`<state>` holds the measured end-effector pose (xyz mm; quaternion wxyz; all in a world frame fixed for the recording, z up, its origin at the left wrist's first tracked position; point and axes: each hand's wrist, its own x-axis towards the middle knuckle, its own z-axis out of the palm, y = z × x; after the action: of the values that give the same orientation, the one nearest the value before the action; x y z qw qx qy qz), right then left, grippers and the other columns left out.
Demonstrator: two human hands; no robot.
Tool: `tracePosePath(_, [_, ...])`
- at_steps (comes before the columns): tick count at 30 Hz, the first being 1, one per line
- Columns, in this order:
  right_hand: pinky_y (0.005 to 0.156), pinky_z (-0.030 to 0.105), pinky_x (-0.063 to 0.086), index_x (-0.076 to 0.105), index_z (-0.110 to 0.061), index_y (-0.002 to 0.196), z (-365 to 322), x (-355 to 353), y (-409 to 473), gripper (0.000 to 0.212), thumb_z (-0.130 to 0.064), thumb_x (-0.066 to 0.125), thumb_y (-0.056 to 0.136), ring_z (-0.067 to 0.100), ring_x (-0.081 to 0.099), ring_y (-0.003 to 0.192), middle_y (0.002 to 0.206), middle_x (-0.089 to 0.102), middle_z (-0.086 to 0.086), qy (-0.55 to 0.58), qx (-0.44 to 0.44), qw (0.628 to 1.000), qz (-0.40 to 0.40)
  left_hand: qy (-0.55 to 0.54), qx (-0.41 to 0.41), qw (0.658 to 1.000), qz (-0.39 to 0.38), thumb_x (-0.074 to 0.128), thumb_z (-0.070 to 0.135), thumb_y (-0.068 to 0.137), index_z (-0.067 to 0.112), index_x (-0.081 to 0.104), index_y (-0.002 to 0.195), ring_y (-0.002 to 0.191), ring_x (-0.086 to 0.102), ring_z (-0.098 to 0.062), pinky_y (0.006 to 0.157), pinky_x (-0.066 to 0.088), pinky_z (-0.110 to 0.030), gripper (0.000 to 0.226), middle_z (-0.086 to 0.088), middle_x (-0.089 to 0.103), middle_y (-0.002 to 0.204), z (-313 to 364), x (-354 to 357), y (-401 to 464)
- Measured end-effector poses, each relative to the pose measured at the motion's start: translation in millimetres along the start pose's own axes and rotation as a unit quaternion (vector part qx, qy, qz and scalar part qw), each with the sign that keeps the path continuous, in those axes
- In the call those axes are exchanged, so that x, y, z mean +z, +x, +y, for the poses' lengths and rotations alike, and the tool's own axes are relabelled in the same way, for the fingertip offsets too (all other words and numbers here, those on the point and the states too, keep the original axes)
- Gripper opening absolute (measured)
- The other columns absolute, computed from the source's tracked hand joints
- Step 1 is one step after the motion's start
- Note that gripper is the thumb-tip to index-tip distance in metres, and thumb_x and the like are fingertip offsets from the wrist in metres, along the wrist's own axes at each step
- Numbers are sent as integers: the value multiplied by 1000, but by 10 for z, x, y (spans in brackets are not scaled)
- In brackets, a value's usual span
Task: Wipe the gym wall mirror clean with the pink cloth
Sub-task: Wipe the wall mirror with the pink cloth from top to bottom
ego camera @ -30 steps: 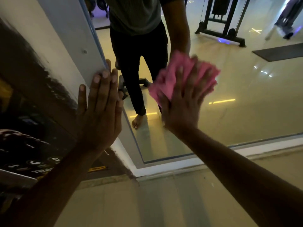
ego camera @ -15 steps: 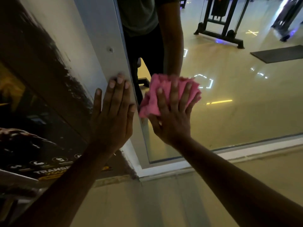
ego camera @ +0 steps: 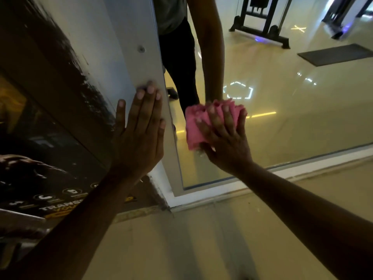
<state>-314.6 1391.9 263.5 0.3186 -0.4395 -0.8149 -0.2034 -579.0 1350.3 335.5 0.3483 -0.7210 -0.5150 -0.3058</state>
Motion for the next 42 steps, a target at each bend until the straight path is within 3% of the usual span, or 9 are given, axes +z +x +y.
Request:
tracePosePath(3, [125, 82, 4, 9, -15, 170, -288, -8, 513, 91, -60, 57, 107, 64, 6, 161, 174, 11, 34, 45, 199, 975, 83, 3, -24, 1000, 10, 46, 27, 114, 5, 11, 172, 166, -7, -18, 134, 4, -52, 71, -20, 24, 176, 64, 56, -9])
tracePosePath(9, [123, 83, 12, -8, -35, 174, -159, 431, -428, 102, -59, 66, 106, 54, 11, 163, 180, 5, 13, 18, 64, 998, 10, -9, -76, 997, 33, 49, 25, 112, 0, 23, 169, 166, -12, -17, 134, 5, -53, 67, -27, 29, 173, 220, 118, -23])
tracePosePath(14, [127, 80, 0, -18, -17, 171, -163, 170, 171, 101, -56, 52, 110, 59, -13, 162, 178, -21, 25, 98, 277, 951, 97, 23, -58, 998, 6, 48, 29, 114, 1, 19, 170, 168, 3, -28, 134, 6, -53, 69, -23, 19, 177, 374, 121, -82])
tracePosePath(19, [129, 79, 1, 19, -30, 170, -59, 394, -285, 71, -48, 57, 113, 51, 5, 165, 180, 8, 10, 43, 16, 999, 18, 45, -70, 996, -35, 48, 34, 115, 4, 21, 171, 166, -15, -22, 135, 3, -51, 69, -16, 3, 176, 605, 209, -243])
tracePosePath(27, [132, 68, 22, 35, -10, 169, 180, -252, -609, 62, -27, 56, 113, 41, 18, 168, 180, 26, 15, 258, 55, 963, -56, -24, -120, 990, -63, 49, 32, 116, 6, 31, 169, 167, 13, -33, 135, 12, -57, 63, -17, 15, 177, 1018, 113, -313])
tracePosePath(32, [81, 33, 61, 61, -30, 129, 119, -677, -481, 17, -22, 53, 116, 10, 68, 104, 118, 64, 3, 607, 333, 709, -131, -328, -243, 898, -163, 50, 29, 115, 17, 52, 158, 135, 52, 8, 106, 48, -16, 44, 3, 63, 146, 1517, -17, -352])
tracePosePath(34, [84, 32, 63, 61, -27, 134, 190, -763, -477, 22, -22, 54, 115, 14, 74, 104, 118, 71, 1, 664, 427, 579, -202, -459, -434, 742, -226, 50, 35, 115, 40, 55, 148, 121, 57, 14, 91, 48, -5, 33, 22, 64, 134, 1707, -87, -259])
tracePosePath(37, [92, 37, 64, 64, -22, 137, 266, -774, -559, 26, -25, 57, 112, 21, 76, 117, 129, 76, 2, 695, 485, 467, -253, -606, -579, 472, -274, 67, 40, 105, 31, 67, 139, 123, 70, -25, 101, 59, -43, 35, 1, 74, 131, 1702, -102, -192])
tracePosePath(42, [103, 55, 62, 68, -21, 140, 166, -854, -522, 63, -65, 34, 112, 30, 76, 120, 132, 77, 11, 731, 498, 374, -278, -550, -614, 508, -250, 82, 42, 91, 20, 79, 121, 115, 75, -33, 96, 62, -52, 36, -3, 81, 115, 1692, -229, -355])
